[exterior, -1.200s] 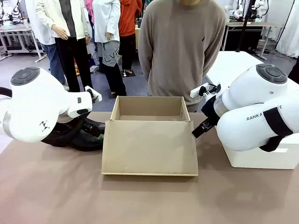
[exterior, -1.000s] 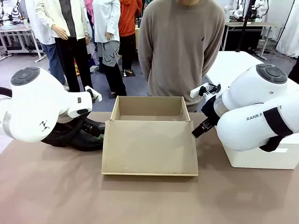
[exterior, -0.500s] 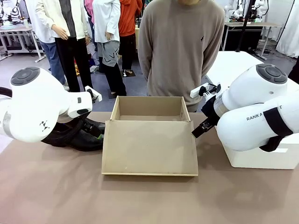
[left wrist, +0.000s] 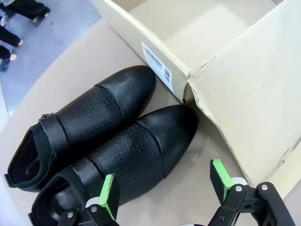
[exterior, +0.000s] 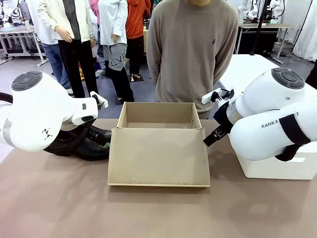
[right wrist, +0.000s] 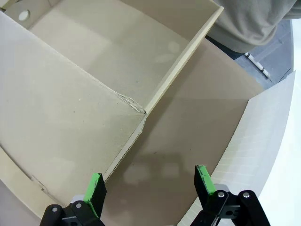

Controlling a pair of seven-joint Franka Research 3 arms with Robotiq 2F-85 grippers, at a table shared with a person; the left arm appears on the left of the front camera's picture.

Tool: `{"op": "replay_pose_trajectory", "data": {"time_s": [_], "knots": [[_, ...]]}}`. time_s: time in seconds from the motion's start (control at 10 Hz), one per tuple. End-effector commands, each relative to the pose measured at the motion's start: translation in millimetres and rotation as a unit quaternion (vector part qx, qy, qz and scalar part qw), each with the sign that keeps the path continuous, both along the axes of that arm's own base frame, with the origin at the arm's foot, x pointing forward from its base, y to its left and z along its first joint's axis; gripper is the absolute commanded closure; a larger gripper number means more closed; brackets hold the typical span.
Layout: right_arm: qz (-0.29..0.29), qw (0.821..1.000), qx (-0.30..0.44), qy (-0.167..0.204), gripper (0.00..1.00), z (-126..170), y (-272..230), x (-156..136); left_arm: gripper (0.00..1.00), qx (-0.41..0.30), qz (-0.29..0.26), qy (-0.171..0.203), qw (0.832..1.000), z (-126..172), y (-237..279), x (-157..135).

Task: Pack the shoes into the box.
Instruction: Place one shoe of the Shoes into the Shoes Box.

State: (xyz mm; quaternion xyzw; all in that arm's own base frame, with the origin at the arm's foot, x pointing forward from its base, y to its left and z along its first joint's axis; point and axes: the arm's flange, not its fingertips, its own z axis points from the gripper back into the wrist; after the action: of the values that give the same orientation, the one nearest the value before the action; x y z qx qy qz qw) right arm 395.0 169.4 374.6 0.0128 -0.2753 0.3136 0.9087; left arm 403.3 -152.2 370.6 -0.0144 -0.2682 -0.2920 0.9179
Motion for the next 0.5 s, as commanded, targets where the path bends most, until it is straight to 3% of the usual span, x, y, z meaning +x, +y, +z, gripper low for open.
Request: {"op": "replay_pose_trajectory", "data": {"time_s": [0.0, 0.4], "knots": [[0.002, 1.0, 0.009, 0.012, 0.0, 5.6, -1.0, 0.3, 0.0, 0.0, 0.0, 0.0, 1.0, 0.0, 0.0, 0.0], [0.007, 0.999, 0.025, 0.019, 0.0, 59.7, -9.0, -5.0, 0.0, 0.009, -0.017, -0.004, 1.0, 59.7, -3.1, -5.0]]}}
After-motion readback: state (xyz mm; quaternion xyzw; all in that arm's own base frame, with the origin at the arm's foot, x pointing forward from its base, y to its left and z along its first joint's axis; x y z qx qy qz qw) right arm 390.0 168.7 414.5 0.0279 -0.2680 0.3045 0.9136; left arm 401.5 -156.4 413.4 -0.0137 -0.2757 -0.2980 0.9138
